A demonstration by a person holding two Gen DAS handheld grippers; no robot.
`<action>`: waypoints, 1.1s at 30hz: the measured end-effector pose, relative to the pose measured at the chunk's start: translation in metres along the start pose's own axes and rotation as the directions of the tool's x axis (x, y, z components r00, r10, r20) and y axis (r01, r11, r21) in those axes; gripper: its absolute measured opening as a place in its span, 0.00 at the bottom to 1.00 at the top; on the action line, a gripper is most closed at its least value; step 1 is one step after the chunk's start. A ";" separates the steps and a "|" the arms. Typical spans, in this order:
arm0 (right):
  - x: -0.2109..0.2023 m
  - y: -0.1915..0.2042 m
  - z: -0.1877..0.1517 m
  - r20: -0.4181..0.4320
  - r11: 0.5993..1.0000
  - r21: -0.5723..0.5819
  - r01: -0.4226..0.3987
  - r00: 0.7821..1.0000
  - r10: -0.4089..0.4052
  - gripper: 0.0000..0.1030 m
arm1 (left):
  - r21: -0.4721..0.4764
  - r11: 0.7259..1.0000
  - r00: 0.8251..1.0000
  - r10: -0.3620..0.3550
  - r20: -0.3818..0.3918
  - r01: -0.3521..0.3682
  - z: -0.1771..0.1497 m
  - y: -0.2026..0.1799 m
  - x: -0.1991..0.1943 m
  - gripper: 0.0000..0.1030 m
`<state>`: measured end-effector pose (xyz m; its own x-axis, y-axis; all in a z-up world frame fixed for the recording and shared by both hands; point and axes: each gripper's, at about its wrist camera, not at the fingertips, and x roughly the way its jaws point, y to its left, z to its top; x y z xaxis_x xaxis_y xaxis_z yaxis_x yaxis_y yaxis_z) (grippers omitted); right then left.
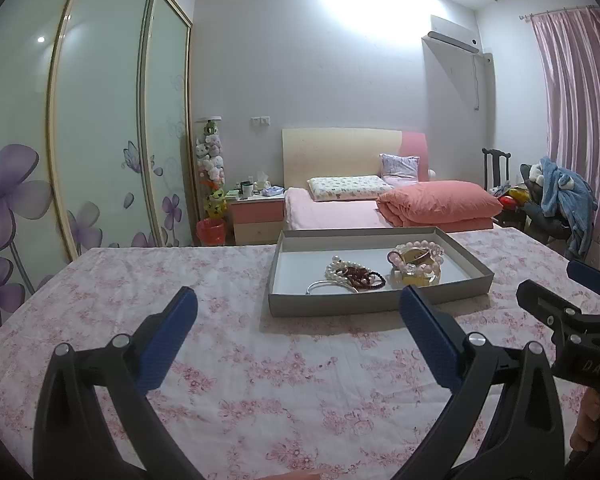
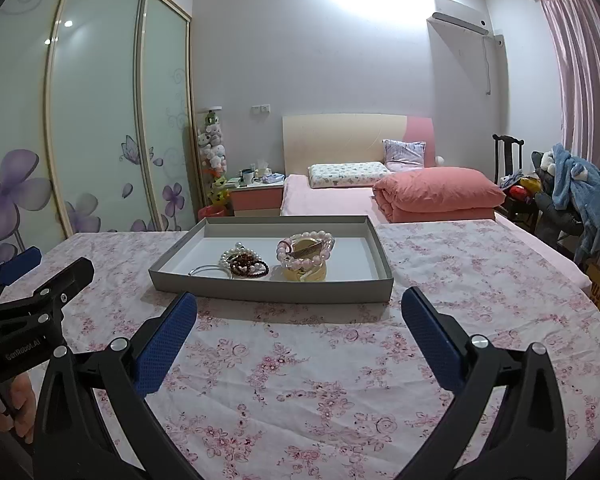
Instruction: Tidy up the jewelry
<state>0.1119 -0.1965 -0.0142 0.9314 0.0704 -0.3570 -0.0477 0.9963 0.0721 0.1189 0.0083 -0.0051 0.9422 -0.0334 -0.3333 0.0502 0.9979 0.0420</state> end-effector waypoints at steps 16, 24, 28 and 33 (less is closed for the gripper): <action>0.001 -0.001 0.000 -0.003 1.000 0.003 0.000 1.000 0.000 0.98 | 0.000 1.000 1.000 -0.001 -0.004 0.001 -0.001 -0.001 0.002 0.96; 0.002 -0.001 0.000 -0.004 1.000 0.004 -0.001 1.000 0.001 0.98 | 0.001 1.000 1.000 -0.002 -0.006 0.002 -0.001 -0.001 0.002 0.96; 0.002 0.000 -0.002 -0.006 1.000 0.004 -0.003 1.000 0.003 0.98 | -0.006 1.000 1.000 -0.007 -0.007 0.007 -0.003 -0.001 0.003 0.96; 0.002 0.000 -0.002 -0.006 1.000 0.005 -0.001 1.000 0.001 0.98 | -0.001 1.000 1.000 -0.005 -0.001 0.005 -0.006 -0.003 0.003 0.96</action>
<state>0.1126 -0.1965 -0.0170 0.9293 0.0716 -0.3623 -0.0468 0.9959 0.0770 0.1199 0.0051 -0.0120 0.9417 -0.0385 -0.3341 0.0548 0.9977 0.0394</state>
